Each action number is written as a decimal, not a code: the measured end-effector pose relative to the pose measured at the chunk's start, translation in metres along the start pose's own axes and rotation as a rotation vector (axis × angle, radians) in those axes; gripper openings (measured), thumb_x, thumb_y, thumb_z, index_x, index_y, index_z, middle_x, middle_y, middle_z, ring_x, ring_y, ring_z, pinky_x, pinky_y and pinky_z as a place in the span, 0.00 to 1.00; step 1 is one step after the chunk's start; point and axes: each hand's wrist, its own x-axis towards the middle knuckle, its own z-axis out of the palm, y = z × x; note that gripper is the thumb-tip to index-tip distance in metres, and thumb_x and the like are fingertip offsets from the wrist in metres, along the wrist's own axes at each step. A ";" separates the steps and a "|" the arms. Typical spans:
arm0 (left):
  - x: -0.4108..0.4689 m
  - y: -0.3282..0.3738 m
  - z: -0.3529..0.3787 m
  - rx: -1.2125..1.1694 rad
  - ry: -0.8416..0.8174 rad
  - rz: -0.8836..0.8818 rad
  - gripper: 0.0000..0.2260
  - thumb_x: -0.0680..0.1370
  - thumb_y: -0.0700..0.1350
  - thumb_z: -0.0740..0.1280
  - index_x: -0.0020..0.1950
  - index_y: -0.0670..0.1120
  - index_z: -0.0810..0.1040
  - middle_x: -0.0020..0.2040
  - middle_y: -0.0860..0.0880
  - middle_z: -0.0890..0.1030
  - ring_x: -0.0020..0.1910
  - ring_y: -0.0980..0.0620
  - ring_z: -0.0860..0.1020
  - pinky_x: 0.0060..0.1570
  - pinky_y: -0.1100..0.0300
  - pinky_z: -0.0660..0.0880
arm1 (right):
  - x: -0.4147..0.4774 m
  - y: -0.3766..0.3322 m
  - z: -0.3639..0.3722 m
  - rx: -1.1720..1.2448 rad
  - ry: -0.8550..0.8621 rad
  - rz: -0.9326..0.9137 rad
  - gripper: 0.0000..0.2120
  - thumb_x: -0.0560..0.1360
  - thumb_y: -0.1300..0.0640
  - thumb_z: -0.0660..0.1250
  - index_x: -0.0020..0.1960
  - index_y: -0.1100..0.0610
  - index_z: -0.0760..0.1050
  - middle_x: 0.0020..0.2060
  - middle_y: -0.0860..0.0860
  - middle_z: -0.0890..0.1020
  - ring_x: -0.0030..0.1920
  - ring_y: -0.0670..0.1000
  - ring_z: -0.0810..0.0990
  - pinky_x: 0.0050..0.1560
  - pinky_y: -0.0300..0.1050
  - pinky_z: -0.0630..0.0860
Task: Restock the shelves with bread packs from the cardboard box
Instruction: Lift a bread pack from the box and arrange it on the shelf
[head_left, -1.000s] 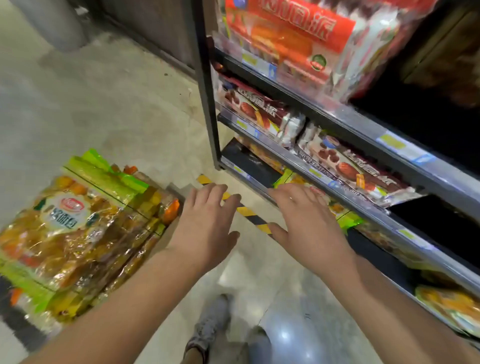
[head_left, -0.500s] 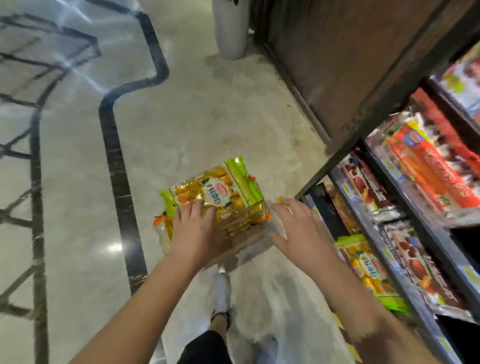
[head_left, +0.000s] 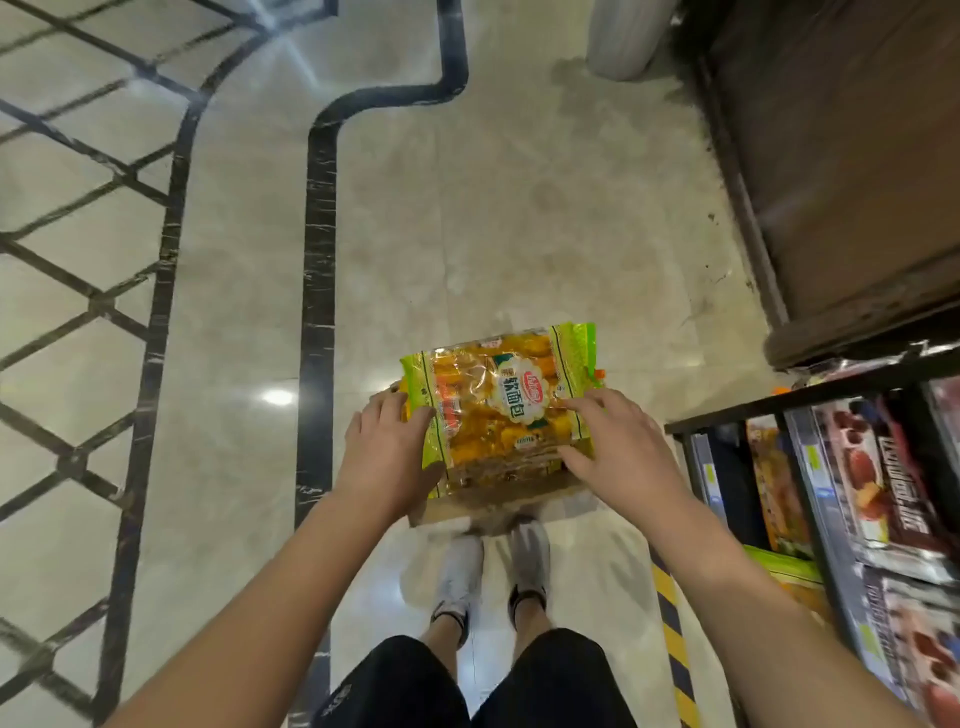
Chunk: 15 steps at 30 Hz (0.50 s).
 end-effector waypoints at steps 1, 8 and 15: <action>0.005 -0.001 0.004 -0.019 -0.013 -0.014 0.34 0.78 0.59 0.73 0.81 0.52 0.67 0.81 0.43 0.64 0.80 0.40 0.61 0.78 0.44 0.62 | 0.008 0.003 0.003 0.011 -0.013 0.000 0.28 0.78 0.47 0.68 0.76 0.50 0.69 0.73 0.52 0.70 0.74 0.55 0.68 0.72 0.54 0.66; 0.062 -0.007 0.047 -0.360 -0.062 -0.224 0.38 0.78 0.59 0.73 0.83 0.48 0.63 0.78 0.42 0.68 0.76 0.38 0.66 0.74 0.43 0.66 | 0.070 0.049 0.036 0.137 -0.075 0.009 0.27 0.78 0.47 0.70 0.75 0.50 0.69 0.71 0.51 0.71 0.72 0.54 0.70 0.71 0.53 0.68; 0.113 -0.016 0.092 -0.767 -0.105 -0.435 0.37 0.79 0.56 0.74 0.82 0.46 0.63 0.77 0.44 0.72 0.75 0.42 0.72 0.71 0.44 0.71 | 0.124 0.096 0.069 0.344 -0.128 0.168 0.32 0.77 0.44 0.72 0.77 0.53 0.67 0.72 0.54 0.72 0.72 0.54 0.71 0.71 0.51 0.69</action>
